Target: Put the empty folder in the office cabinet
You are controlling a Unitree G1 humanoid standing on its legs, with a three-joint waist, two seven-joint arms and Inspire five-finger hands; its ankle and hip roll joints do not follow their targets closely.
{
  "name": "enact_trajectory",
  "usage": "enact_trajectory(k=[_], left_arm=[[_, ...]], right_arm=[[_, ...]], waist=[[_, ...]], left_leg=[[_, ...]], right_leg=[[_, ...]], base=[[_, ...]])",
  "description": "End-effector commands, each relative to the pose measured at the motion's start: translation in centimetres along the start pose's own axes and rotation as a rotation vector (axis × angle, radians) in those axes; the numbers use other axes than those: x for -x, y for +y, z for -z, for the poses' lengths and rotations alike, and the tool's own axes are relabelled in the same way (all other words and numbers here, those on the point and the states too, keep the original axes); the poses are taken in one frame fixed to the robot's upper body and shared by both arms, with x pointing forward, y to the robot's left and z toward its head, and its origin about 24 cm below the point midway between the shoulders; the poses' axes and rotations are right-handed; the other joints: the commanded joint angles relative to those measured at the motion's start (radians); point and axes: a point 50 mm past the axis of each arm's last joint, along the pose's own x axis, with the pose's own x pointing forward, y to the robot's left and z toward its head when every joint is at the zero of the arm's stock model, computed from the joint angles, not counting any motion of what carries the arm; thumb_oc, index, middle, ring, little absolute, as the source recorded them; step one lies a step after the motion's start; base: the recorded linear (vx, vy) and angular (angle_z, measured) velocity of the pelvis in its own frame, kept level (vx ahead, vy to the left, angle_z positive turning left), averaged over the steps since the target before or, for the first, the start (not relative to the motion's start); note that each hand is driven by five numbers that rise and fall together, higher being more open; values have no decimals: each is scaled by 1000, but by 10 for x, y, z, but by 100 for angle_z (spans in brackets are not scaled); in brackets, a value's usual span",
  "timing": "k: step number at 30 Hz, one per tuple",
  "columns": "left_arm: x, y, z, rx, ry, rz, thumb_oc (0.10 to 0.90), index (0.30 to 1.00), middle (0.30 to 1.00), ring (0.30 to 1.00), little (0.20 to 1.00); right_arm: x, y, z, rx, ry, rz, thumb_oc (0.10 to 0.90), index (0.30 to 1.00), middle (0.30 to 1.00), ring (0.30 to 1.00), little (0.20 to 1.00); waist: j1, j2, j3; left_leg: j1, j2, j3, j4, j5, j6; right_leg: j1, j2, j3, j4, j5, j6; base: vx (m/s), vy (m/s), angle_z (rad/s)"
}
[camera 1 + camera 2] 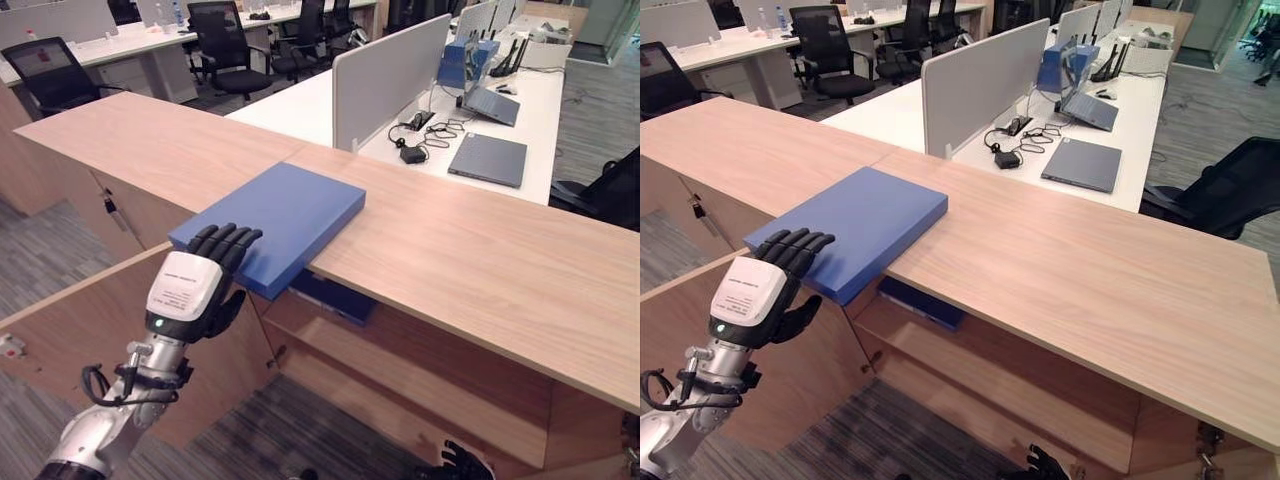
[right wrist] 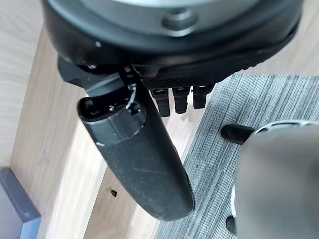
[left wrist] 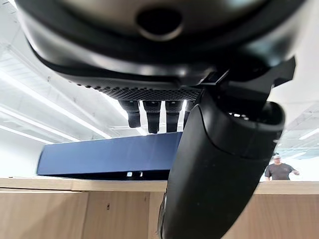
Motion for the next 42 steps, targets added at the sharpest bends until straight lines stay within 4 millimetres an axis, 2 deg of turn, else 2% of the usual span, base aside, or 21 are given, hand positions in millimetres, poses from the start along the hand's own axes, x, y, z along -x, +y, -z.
enact_trajectory(k=[1,2,14,22,34,35,36,42], left_arm=[[-46,35,0,-36,-84,-198,800,900,900,900,900],[-46,34,0,-33,-85,-194,800,900,900,900,900],[-46,24,2,-32,-76,-138,800,900,900,900,900],[-51,19,13,-112,-67,-80,800,900,900,900,900],[-62,33,20,-220,-94,-117,800,900,900,900,900],[-62,33,20,-219,-95,-121,761,841,841,841,841],[-62,33,20,-216,-93,-125,400,300,300,300,300],[-62,36,14,-188,-93,-165,400,300,300,300,300]], right_arm=[[-8,-2,-46,-36,-169,-4,800,900,900,900,900],[-8,-2,-47,-40,-172,-4,800,900,900,900,900],[-7,-3,-43,-53,-164,-1,800,900,900,900,900],[-7,-6,-48,-68,-187,-1,800,900,900,900,900],[-6,-8,-43,-64,-167,3,800,900,900,900,900],[-6,-8,-43,-65,-166,4,800,900,900,900,900],[-7,-7,-42,-68,-162,6,800,900,900,900,900],[-7,-7,-42,-73,-153,14,800,900,900,900,900]], waist=[[-15,-8,2],[-17,-6,4],[-41,-1,7],[-69,0,5],[-79,1,0],[-78,0,-1],[-78,0,-1],[-74,1,-5]], left_leg=[[-3,17,33,-4,-61,-55],[-7,16,33,-4,-49,-53],[5,18,60,-4,-56,-47],[14,22,88,-4,-62,-44],[25,23,105,-4,-66,-43],[25,22,105,-4,-67,-43],[26,23,106,-4,-67,-42],[27,21,108,-4,-68,-41]], right_leg=[[134,-18,43,38,-227,60],[126,-19,45,41,-216,62],[122,-25,72,37,-206,67],[116,-28,100,29,-195,71],[116,-31,112,28,-193,75],[116,-30,113,28,-193,74],[116,-31,113,28,-193,75],[116,-34,113,28,-192,76]], base=[[-2,20,-3],[-43,26,-4],[-10,19,-9],[-8,18,-8],[-2,5,-5],[0,0,0],[0,0,0],[0,0,0]])
